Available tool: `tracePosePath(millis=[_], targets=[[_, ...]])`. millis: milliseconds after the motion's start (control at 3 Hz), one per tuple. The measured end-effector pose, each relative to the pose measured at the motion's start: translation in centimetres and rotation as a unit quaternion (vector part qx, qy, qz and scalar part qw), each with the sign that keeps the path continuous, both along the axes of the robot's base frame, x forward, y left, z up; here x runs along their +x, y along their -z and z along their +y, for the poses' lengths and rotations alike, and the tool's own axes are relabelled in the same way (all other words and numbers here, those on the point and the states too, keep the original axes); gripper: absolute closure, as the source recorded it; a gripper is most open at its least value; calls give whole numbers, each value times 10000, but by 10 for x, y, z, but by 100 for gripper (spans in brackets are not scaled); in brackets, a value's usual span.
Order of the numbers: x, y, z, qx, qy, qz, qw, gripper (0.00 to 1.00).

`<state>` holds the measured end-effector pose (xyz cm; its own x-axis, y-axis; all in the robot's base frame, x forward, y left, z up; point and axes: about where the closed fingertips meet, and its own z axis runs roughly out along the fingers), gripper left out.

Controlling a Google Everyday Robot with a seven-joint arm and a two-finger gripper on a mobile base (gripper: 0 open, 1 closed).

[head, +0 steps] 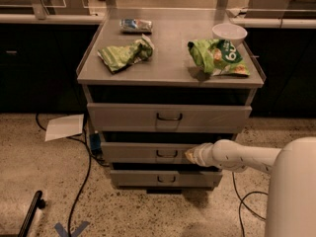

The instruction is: Close middle drawer

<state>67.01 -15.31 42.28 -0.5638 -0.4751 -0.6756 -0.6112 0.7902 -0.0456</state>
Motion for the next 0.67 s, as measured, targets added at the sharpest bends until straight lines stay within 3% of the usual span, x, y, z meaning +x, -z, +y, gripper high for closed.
tracePosePath(millis=[333,667], targets=[[0,0,0,-1,5,-7,10000,100],[-25,12,6,163,-114,360,9992,100]])
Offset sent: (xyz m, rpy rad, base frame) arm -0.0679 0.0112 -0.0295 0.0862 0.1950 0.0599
